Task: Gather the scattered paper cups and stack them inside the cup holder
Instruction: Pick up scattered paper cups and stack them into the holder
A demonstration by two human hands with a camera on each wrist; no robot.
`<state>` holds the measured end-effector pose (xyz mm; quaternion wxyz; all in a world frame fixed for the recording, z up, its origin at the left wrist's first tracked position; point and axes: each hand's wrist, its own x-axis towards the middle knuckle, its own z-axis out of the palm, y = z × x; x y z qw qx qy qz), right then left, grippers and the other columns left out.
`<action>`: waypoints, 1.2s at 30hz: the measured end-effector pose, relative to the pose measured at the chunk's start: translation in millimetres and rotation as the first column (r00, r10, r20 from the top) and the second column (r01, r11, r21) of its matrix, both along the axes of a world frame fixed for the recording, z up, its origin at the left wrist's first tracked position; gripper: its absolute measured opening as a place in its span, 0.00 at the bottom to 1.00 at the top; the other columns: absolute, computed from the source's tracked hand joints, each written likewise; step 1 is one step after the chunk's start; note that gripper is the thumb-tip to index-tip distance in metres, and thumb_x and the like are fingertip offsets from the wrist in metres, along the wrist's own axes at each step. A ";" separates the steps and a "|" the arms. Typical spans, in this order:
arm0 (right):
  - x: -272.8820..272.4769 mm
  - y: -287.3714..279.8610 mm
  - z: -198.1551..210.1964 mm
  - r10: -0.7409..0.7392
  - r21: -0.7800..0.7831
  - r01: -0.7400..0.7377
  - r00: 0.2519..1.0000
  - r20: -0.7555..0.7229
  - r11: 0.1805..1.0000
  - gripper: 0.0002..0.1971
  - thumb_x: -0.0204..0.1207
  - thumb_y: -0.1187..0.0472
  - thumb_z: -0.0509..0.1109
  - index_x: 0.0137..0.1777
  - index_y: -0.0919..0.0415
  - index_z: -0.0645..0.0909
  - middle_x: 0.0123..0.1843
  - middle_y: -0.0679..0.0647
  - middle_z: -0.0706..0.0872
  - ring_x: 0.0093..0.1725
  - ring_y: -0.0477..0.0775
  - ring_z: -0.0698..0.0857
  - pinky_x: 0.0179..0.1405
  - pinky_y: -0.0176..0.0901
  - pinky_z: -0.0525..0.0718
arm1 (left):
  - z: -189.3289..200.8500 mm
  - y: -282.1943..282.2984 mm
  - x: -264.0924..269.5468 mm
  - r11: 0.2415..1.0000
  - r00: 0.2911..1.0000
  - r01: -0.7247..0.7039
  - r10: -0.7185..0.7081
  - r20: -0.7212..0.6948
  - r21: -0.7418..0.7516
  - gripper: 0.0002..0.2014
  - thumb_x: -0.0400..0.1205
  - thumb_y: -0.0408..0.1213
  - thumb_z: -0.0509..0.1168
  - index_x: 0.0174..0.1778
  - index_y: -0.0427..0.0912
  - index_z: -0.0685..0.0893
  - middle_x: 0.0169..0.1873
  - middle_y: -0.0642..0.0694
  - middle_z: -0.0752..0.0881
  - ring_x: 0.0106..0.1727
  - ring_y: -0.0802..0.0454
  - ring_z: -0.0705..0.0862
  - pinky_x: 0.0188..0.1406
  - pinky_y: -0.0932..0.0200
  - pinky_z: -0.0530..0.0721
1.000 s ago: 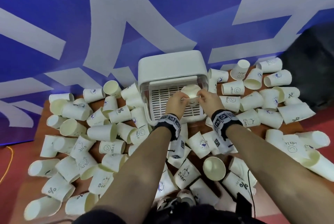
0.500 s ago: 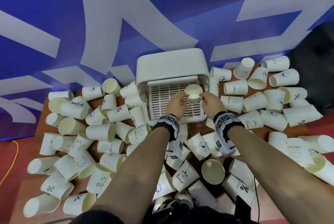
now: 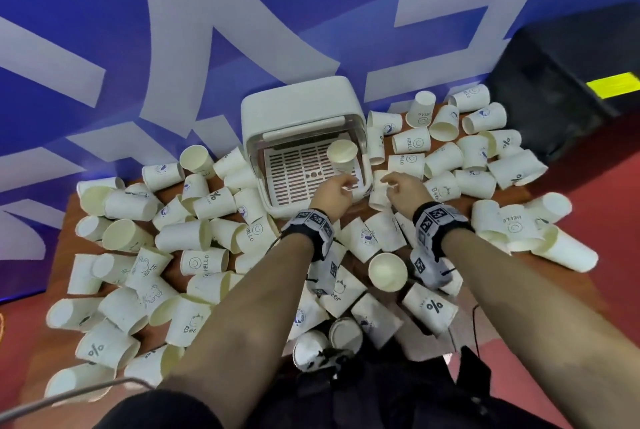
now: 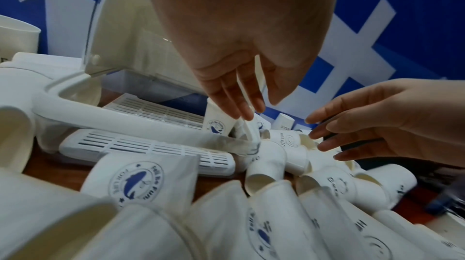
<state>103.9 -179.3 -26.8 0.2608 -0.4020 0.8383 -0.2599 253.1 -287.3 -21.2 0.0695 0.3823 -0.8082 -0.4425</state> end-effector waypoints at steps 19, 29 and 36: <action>-95.0 252.5 19.6 -0.567 0.100 0.581 0.812 -0.137 0.808 0.21 0.76 0.69 0.61 0.69 0.61 0.77 0.67 0.63 0.80 0.66 0.65 0.78 0.63 0.51 0.77 | 23.4 186.4 -162.6 0.870 0.870 0.491 -0.492 0.013 0.047 0.17 0.80 0.30 0.62 0.64 0.44 0.83 0.60 0.45 0.85 0.61 0.47 0.83 0.62 0.56 0.79; -162.2 312.3 -13.5 -0.585 0.286 0.574 0.809 -0.055 0.767 0.24 0.76 0.64 0.64 0.74 0.58 0.71 0.68 0.68 0.75 0.67 0.69 0.76 0.66 0.54 0.76 | -8.8 253.6 -245.6 0.820 0.808 0.563 -0.573 0.141 0.106 0.17 0.80 0.30 0.61 0.65 0.39 0.83 0.60 0.38 0.85 0.62 0.42 0.81 0.62 0.53 0.77; -190.0 308.9 -31.2 -0.578 0.388 0.518 0.814 0.048 0.762 0.23 0.77 0.62 0.67 0.71 0.64 0.69 0.66 0.69 0.78 0.64 0.68 0.79 0.60 0.53 0.78 | -38.1 258.5 -280.4 0.888 0.855 0.421 -0.457 0.245 0.186 0.15 0.82 0.36 0.58 0.53 0.35 0.88 0.47 0.35 0.89 0.50 0.37 0.86 0.54 0.46 0.85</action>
